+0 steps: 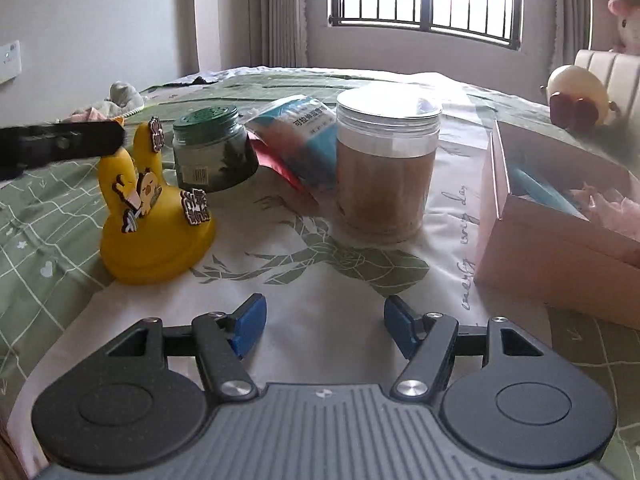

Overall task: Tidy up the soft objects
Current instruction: 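Move the left gripper down to the yellow rabbit holder, then close the left gripper on the yellow rabbit holder's ears and lift it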

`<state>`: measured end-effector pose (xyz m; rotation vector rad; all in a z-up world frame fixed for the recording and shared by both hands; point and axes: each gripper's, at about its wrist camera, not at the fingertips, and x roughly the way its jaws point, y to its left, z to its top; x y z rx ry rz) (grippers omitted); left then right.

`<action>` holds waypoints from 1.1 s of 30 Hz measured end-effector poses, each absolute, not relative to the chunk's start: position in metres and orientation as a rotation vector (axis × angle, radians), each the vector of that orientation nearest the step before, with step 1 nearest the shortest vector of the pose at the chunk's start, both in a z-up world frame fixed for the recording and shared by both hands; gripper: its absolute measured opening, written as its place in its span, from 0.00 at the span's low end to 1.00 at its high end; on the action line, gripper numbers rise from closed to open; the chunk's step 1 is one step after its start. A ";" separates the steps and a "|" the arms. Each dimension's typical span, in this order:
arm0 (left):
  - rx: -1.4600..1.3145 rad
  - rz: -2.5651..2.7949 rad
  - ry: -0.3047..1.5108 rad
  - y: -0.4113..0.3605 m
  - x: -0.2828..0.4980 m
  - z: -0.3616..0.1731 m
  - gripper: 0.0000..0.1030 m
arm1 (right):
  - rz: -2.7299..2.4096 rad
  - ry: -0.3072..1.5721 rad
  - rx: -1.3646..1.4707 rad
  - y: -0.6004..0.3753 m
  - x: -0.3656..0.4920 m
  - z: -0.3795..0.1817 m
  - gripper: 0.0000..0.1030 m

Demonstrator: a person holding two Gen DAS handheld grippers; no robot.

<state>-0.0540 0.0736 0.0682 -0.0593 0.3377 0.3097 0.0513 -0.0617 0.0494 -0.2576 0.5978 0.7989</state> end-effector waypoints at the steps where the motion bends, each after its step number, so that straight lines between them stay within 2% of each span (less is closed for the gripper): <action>1: -0.059 0.329 0.341 0.073 -0.051 0.067 0.23 | 0.799 0.597 -0.254 -0.064 0.051 0.048 0.64; 6: -0.097 0.373 0.381 0.078 -0.043 0.060 0.23 | 0.807 0.597 -0.237 -0.067 0.050 0.047 0.65; 15: -0.031 0.332 0.408 0.063 -0.038 0.052 0.30 | 0.812 0.599 -0.217 -0.068 0.049 0.047 0.65; 21: 0.061 0.291 0.405 0.051 -0.038 0.048 0.30 | 0.812 0.599 -0.218 -0.068 0.050 0.047 0.65; 33: 0.022 0.255 0.361 0.056 -0.048 0.051 0.31 | 0.812 0.598 -0.216 -0.068 0.049 0.047 0.65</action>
